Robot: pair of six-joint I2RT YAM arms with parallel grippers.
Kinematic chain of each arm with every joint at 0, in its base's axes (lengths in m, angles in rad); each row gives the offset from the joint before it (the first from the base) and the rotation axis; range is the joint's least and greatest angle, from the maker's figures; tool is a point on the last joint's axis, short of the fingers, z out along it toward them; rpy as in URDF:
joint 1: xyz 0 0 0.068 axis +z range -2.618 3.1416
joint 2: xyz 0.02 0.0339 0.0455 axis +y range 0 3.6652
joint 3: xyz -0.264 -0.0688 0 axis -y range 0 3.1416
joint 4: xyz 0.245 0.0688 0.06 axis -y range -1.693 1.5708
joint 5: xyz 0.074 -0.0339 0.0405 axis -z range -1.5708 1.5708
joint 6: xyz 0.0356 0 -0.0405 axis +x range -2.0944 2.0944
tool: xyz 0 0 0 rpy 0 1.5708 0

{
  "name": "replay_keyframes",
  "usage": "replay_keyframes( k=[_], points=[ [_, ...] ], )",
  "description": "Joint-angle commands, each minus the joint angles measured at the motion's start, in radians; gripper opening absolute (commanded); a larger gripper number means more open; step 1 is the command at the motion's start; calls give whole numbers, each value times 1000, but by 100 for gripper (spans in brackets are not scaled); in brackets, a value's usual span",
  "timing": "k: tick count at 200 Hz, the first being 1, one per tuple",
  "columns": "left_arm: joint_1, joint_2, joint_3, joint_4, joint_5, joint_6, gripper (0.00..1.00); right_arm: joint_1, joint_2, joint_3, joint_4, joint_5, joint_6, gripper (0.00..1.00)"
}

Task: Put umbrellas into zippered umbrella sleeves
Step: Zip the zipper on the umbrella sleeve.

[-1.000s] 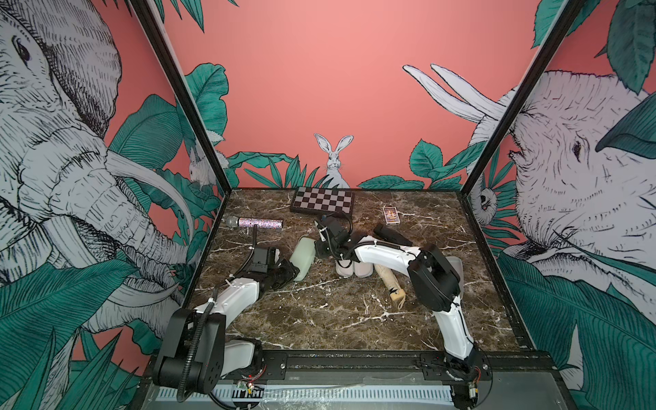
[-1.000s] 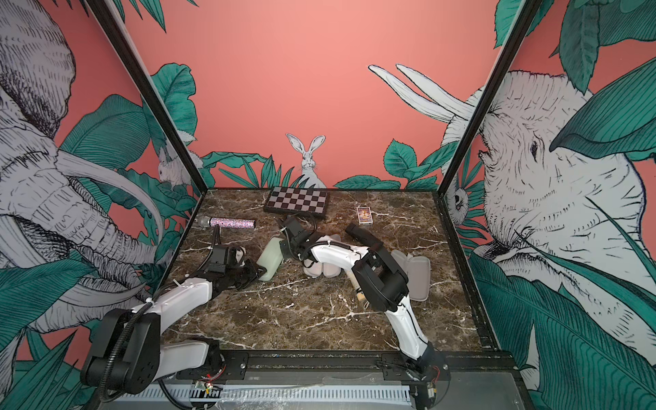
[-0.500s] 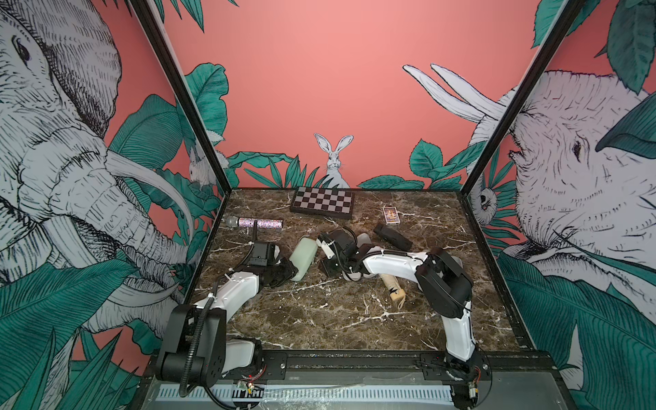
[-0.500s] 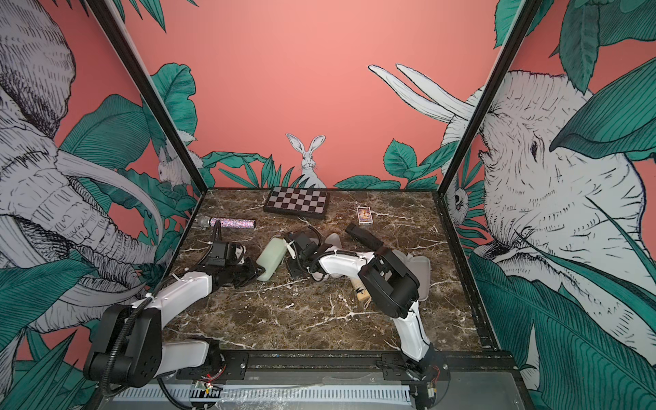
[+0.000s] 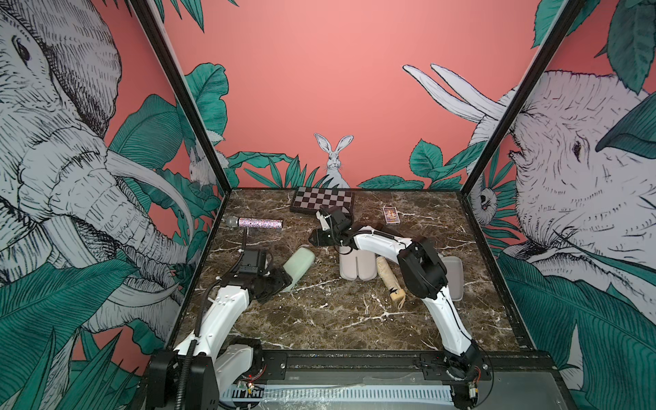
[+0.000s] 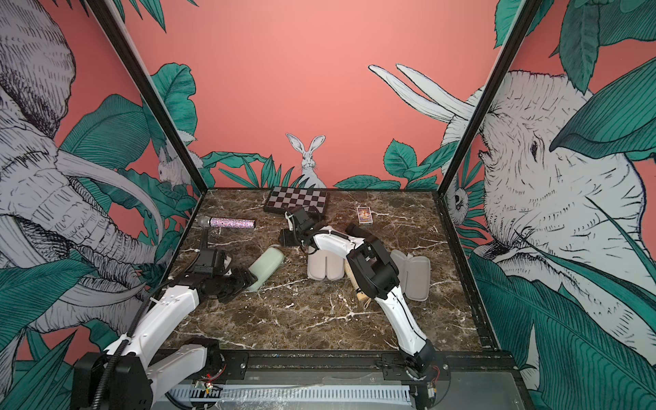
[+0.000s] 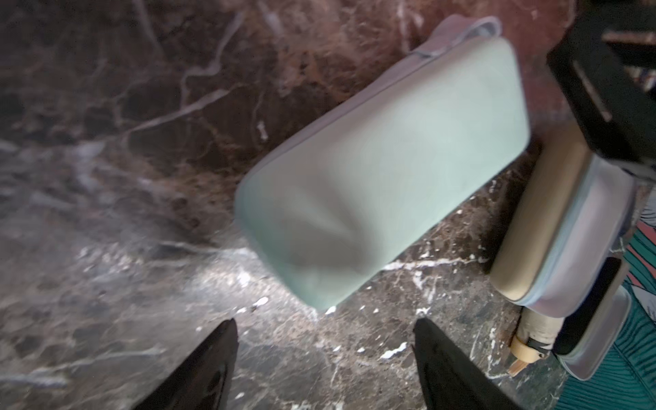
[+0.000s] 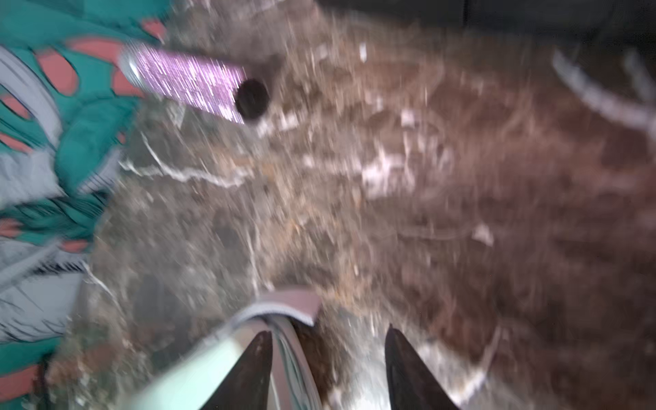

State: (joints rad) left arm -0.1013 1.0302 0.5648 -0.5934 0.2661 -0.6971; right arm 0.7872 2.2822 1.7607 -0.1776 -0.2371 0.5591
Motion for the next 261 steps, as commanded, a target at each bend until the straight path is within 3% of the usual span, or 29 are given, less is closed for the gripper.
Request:
replay_keyframes(
  k=[1, 25, 53, 78, 97, 125, 166, 261],
  points=[
    [56, -25, -35, -94, -38, 16, 83, 66, -196, -119, 1, 138, -142, 54],
    [64, -61, -52, 14, -24, -10, 83, 140, -314, -291, 41, 197, -217, 58],
    [64, -21, -123, 231, 52, -89, 83, 241, -355, -440, 161, 156, -251, 61],
    [64, 45, -139, 279, 84, -95, 79, 281, -285, -395, 145, 143, -273, 58],
    [64, 62, -136, 259, 35, -74, 70, 281, -240, -311, 83, 130, -295, 55],
    [64, 85, -140, 210, 13, -56, 63, 280, -254, -370, 160, 134, -305, 54],
    [66, 121, -174, 254, 31, -59, 62, 293, -239, -442, 275, 99, -281, 53],
    [66, 144, -175, 229, 33, -52, 62, 302, -129, -393, 346, 173, -272, 50]
  ],
)
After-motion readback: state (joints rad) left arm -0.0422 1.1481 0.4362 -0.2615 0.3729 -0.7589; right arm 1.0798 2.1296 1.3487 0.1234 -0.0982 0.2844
